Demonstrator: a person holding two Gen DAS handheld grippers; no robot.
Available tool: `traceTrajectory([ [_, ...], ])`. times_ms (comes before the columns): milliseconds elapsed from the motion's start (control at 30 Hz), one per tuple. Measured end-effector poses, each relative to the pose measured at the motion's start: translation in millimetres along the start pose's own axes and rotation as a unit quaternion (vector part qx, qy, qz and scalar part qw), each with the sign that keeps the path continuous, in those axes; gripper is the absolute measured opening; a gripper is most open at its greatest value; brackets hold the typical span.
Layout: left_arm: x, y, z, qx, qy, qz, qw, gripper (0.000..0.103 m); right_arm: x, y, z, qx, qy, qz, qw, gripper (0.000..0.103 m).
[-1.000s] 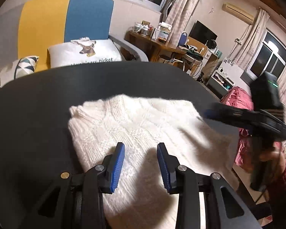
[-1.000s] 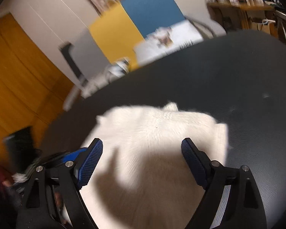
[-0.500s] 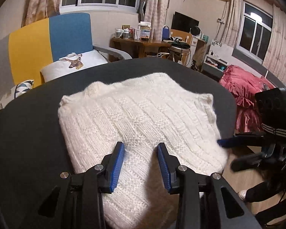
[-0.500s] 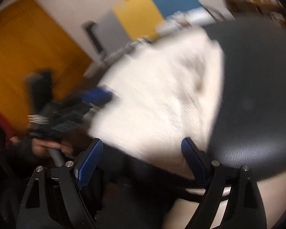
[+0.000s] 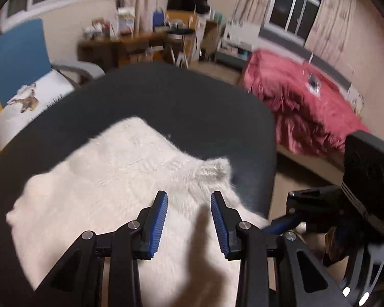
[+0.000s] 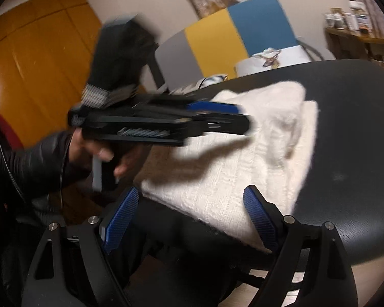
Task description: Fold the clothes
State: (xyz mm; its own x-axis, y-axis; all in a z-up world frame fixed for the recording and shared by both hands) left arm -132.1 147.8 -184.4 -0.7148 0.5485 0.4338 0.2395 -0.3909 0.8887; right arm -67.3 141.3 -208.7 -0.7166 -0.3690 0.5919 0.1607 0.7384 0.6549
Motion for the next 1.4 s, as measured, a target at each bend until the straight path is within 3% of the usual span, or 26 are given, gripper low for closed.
traceTrajectory([
  [100,6,-27,-1,0.009,-0.004,-0.039,0.9992,0.035,-12,-21,19,0.01,-0.021,-0.021,1.0,0.087],
  [233,13,-42,0,0.02,0.016,-0.04,0.9989,0.037,-15,-21,26,0.032,-0.032,0.021,0.999,0.087],
  [333,10,-44,5,0.05,-0.003,-0.024,0.9984,0.037,-14,-22,28,0.044,-0.037,0.03,0.998,0.087],
  [500,7,-11,-8,-0.004,0.045,0.02,0.9988,0.037,-12,-15,24,0.035,-0.026,0.021,0.999,0.087],
  [733,-42,66,-28,-0.016,0.094,0.125,0.9877,0.037,-14,17,10,0.01,-0.012,0.012,1.0,0.088],
  [867,-84,65,-40,-0.019,0.126,0.117,0.985,0.037,-13,17,4,0.002,-0.004,0.006,1.0,0.088],
  [967,-108,39,-46,0.002,0.126,0.085,0.9884,0.032,-19,-12,16,-0.018,-0.021,-0.033,0.999,0.088],
  [1033,-106,40,-42,0.018,0.12,0.095,0.9881,0.032,-19,-20,20,-0.023,-0.026,-0.035,0.999,0.088],
  [1167,-99,63,-33,-0.011,0.131,0.129,0.9829,0.034,-14,-14,18,-0.026,-0.034,-0.038,0.998,0.088],
  [1300,-117,79,-24,-0.028,0.122,0.143,0.9818,0.034,2,-8,-9,-0.045,0.024,-0.04,0.998,0.088],
  [1400,-135,69,-26,-0.019,0.131,0.118,0.9841,0.034,12,-16,-17,-0.076,0.057,-0.041,0.995,0.088],
])
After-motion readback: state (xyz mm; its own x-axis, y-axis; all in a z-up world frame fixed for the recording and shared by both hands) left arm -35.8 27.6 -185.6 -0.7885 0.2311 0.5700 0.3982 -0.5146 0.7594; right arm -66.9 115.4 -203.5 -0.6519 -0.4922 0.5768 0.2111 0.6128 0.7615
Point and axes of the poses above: each gripper's, at about its wrist camera, not at the fingertips, and y roughly against the way its jaws point, z to its right, x to its top, the point moved 9 cm from there along -y, roughly the way its jaws point, and after that the axes turned 11 degrees about -z, right-handed, at the moved point
